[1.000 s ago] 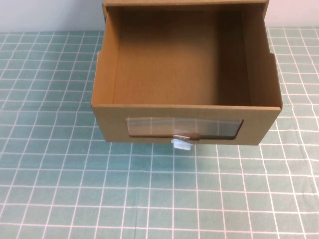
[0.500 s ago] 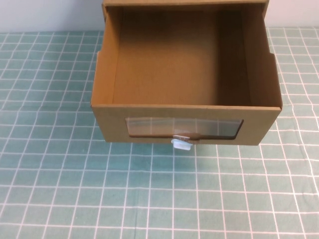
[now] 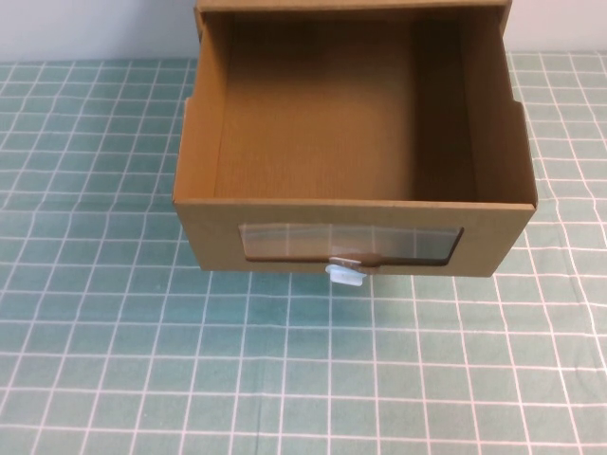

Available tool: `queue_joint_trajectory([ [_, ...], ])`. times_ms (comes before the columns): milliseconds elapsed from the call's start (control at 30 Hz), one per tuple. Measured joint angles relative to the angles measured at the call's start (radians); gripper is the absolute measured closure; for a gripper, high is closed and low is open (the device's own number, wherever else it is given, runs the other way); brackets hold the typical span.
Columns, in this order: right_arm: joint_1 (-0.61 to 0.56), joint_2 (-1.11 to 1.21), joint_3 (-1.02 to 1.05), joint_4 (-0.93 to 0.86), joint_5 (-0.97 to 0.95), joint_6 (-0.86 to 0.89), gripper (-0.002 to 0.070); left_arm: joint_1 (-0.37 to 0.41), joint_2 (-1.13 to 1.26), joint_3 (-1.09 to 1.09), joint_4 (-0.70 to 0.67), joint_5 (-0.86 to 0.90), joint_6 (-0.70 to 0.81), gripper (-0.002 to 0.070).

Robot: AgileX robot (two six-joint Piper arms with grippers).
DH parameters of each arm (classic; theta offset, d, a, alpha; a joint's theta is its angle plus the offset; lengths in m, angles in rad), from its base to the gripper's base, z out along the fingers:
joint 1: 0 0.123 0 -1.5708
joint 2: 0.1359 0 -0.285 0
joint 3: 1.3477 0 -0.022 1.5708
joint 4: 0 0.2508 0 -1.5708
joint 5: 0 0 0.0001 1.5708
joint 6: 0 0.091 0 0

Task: Open the shoe box
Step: 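Pull the top drawer of the cardboard box fully open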

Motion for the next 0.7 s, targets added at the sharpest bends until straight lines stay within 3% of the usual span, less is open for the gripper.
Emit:
queue_joint_trajectory([
  [300,0.0,0.0,0.0,0.0,0.0,0.0,0.0689,0.0,0.0,0.091,0.015,-0.257,-0.025,0.068],
  [567,0.0,0.0,0.0,0.0,0.0,0.0,0.0689,0.0,0.003,0.505,0.015,-0.754,-0.023,0.068],
  [700,0.0,0.0,0.0,0.0,0.0,0.0,0.0689,0.0,-0.025,0.671,0.015,-0.828,-0.023,0.068],
])
